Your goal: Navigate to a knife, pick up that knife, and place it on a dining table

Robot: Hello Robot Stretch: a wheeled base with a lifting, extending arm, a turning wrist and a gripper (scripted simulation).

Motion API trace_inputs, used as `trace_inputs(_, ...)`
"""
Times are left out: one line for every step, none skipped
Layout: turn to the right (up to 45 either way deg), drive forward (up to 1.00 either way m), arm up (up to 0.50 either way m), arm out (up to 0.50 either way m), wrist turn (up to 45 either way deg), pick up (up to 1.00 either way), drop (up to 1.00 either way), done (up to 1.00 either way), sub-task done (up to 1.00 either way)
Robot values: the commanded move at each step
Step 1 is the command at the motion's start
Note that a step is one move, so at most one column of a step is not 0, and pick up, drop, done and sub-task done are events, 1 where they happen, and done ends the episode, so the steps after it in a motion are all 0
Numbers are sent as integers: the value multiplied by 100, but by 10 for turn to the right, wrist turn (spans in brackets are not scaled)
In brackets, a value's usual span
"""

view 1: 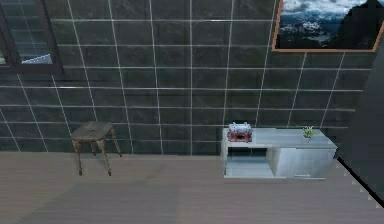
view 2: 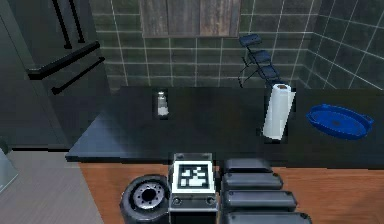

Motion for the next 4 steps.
trace_inputs(-420, 0, 0, 0, 0, 0, 0, 0, 0)
trace_inputs(0, 100, 0, 0, 0, 0, 0, 0, 0)
trace_inputs(-30, 0, 0, 0, 0, 0, 0, 0, 0)
trace_inputs(0, 45, 0, 0, 0, 0, 0, 0, 0)
